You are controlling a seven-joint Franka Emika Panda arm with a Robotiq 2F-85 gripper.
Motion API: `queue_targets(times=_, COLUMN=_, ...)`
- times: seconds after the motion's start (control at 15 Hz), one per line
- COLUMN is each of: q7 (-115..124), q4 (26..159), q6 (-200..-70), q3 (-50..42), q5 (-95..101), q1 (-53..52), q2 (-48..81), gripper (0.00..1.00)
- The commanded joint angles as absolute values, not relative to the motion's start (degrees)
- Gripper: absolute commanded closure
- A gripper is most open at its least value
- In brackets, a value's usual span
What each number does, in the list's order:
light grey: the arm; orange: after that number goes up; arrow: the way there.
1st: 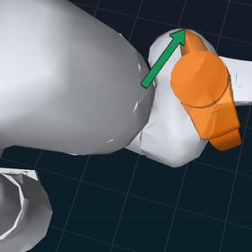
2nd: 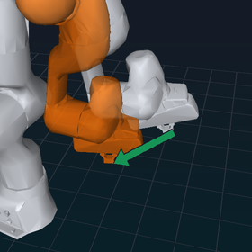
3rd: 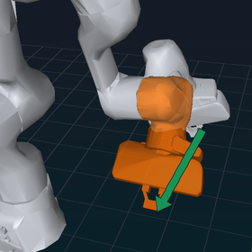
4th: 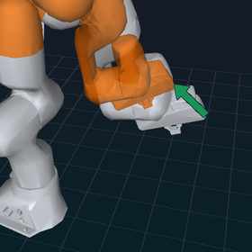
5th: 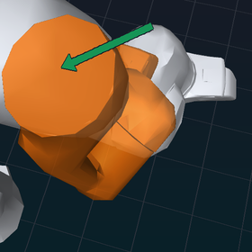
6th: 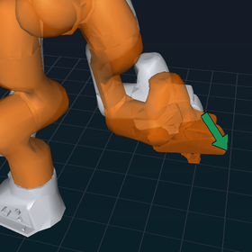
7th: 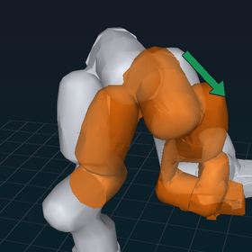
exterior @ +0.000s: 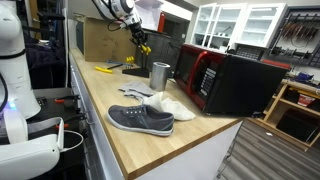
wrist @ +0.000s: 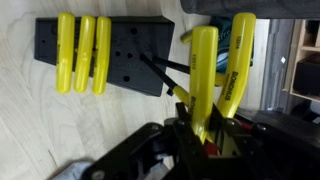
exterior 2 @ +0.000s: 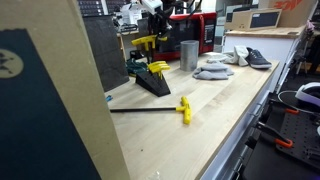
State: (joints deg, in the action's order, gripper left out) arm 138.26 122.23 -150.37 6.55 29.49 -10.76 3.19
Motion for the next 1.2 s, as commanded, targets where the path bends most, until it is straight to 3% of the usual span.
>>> queue_targets(times=0.0, q7=146.3, q4=121.1, q6=-152.6, q3=5.9, q5=31.7, q1=-10.7, q2=3.6, gripper=0.94)
queue_targets(times=0.2, q7=148.4, q4=120.4, q6=-152.1, q3=5.8, q5=32.8, q1=-10.8, q2=3.8, gripper=0.94)
queue_targets(times=0.27, q7=148.8, q4=120.3, q6=-152.0, q3=5.9, q5=33.2, q1=-10.9, q2=3.9, gripper=0.84)
queue_targets(times=0.33, q7=149.5, q4=120.0, q6=-151.9, q3=5.9, q5=33.8, q1=-11.0, q2=3.9, gripper=0.62)
queue_targets(times=0.4, q7=150.1, q4=119.8, q6=-151.9, q3=5.9, q5=34.8, q1=-11.3, q2=4.0, gripper=0.49)
queue_targets(times=0.8, q7=153.8, q4=115.7, q6=-151.2, q3=6.2, q5=43.1, q1=-11.8, q2=4.3, gripper=0.06)
queue_targets(times=0.87, q7=153.7, q4=115.2, q6=-151.1, q3=6.3, q5=43.9, q1=-11.9, q2=4.4, gripper=0.01)
queue_targets(times=1.13, q7=152.3, q4=114.5, q6=-151.0, q3=6.7, q5=44.4, q1=-12.5, q2=4.7, gripper=0.00)
